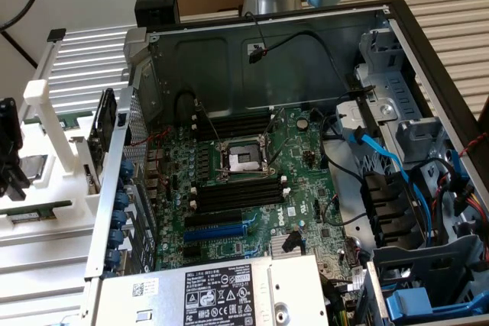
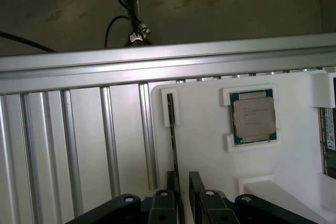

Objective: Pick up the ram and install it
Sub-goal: 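Pick up the ram and move it above insertion slot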

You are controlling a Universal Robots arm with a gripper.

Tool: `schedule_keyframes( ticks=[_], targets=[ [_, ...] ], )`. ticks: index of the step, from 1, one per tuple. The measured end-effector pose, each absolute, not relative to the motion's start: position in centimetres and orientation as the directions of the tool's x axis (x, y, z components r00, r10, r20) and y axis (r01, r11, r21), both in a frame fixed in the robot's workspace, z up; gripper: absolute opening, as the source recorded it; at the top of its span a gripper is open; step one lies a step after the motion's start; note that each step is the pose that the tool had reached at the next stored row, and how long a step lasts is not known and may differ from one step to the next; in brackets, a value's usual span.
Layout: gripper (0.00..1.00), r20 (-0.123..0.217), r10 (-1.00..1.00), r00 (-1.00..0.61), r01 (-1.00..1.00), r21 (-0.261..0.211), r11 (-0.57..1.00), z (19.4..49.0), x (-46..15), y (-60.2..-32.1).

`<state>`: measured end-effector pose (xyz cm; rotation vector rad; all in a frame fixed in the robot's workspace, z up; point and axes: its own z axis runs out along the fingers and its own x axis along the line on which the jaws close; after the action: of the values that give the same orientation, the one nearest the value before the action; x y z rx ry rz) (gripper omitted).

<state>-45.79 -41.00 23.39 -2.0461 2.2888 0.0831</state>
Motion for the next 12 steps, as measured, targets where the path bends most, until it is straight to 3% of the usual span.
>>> schedule_keyframes(
  ticks=[12],
  targets=[
    [0.24, -0.087, -0.99, -0.112, -0.994, -0.008, 0.113, 22.86, -45.71, -41.0]
  ],
)
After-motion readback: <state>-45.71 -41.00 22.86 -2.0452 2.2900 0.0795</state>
